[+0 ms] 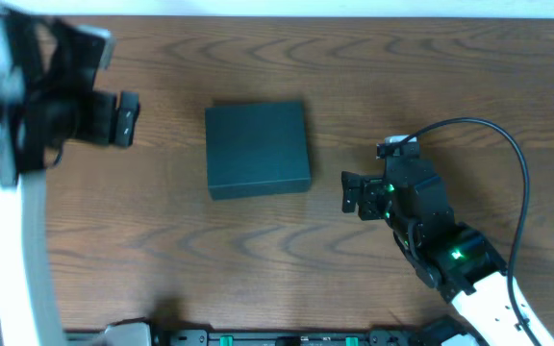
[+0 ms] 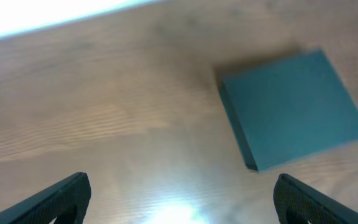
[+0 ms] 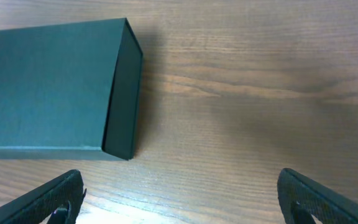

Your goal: Pack container

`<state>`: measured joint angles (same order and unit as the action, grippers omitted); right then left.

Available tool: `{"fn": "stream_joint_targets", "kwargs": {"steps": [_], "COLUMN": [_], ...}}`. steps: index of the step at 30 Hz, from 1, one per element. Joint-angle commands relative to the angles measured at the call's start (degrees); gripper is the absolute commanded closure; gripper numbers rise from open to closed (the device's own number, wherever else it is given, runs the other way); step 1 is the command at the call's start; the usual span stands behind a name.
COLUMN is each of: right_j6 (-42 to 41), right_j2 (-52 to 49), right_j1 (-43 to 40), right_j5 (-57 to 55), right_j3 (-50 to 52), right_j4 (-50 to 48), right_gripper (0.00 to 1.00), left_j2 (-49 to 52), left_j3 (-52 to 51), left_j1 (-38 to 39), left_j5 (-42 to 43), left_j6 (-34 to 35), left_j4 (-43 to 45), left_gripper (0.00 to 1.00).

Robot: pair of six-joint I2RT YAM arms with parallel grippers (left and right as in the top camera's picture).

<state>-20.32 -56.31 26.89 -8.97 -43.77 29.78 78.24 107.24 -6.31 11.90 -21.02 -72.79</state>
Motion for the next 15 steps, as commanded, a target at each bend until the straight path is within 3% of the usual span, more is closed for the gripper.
{"fn": "stream_joint_targets", "kwargs": {"steps": [1,9,15], "right_j6": [0.7,0.7,0.7], "right_j2": [0.0,0.0,0.0], "right_j1": [-0.3,-0.3,-0.3], "right_j5": [-0.2,-0.2,-0.2], "right_j3": [-0.5,-0.5,-0.5], "right_j4": [0.1,0.2,0.1], "right_gripper": [0.01,0.01,0.01], "left_j2": [-8.2,-33.6,-50.9], "left_j3": [-9.6,-44.2,-64.6], "left_j1": [-0.6,-2.0,-2.0], "left_j5": [-3.5,-3.3,-2.9], "left_j6": [2.4,5.9,11.1], "left_j4": [3.6,23.1,31.8], "left_gripper": [0.05,0.05,0.05]}}
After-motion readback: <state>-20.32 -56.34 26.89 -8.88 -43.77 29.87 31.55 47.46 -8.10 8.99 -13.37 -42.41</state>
